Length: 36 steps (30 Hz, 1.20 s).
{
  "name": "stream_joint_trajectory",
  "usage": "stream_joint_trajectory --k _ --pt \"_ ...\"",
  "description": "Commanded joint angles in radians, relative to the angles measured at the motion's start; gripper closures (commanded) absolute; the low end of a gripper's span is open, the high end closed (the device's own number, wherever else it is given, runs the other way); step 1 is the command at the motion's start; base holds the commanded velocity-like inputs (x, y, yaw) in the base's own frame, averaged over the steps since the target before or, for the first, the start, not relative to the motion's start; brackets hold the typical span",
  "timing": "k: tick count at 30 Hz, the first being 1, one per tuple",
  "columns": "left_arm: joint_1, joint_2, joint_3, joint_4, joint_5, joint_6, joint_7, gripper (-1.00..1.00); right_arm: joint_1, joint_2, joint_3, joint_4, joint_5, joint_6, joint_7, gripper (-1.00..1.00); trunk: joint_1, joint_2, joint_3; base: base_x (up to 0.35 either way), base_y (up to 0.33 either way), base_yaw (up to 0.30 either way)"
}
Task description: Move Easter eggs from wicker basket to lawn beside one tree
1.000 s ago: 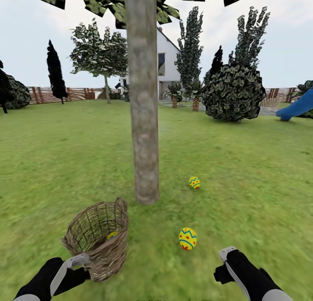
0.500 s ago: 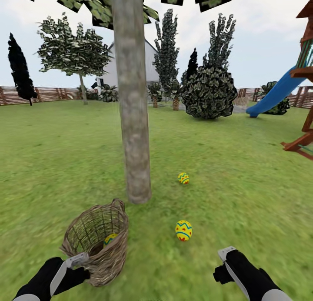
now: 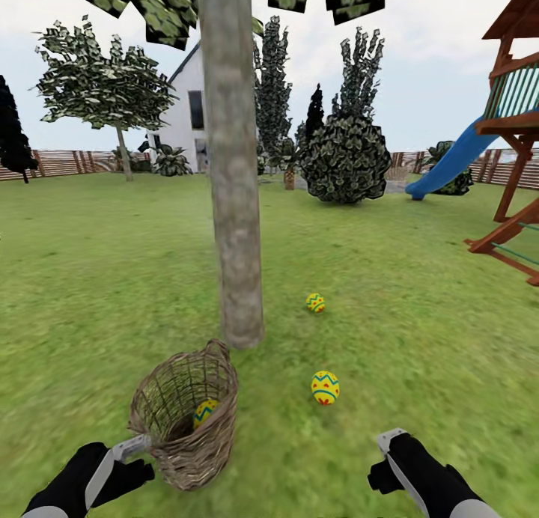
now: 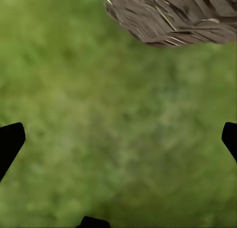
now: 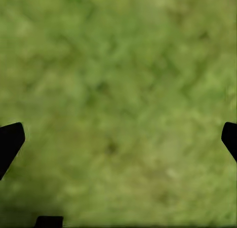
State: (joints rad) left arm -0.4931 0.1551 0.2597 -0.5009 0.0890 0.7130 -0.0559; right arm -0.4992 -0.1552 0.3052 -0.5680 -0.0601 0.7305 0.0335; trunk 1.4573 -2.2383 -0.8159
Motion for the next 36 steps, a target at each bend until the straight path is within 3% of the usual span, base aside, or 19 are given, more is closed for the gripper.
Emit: stream_joint_trajectory --k 1,17,36 --pt "0.0 0.0 0.003 -0.001 0.008 0.005 0.001 -1.0 -0.001 -0.001 0.007 -0.001 -0.006 0.005 -0.001 -1.0 0.0 0.0 -0.001 -0.087 0.328 -0.003" --pt "0.0 0.0 0.003 0.001 0.008 0.005 0.002 -1.0 -0.001 -0.002 0.006 -0.001 -0.006 0.003 -0.001 -1.0 0.0 0.0 -0.001 -0.087 0.328 -0.014" --pt "-0.001 0.008 0.007 -0.001 0.008 0.005 0.001 -1.0 -0.001 -0.003 0.008 -0.001 -0.004 0.003 -0.001 -1.0 0.0 0.0 -0.001 -0.046 0.328 -0.288"
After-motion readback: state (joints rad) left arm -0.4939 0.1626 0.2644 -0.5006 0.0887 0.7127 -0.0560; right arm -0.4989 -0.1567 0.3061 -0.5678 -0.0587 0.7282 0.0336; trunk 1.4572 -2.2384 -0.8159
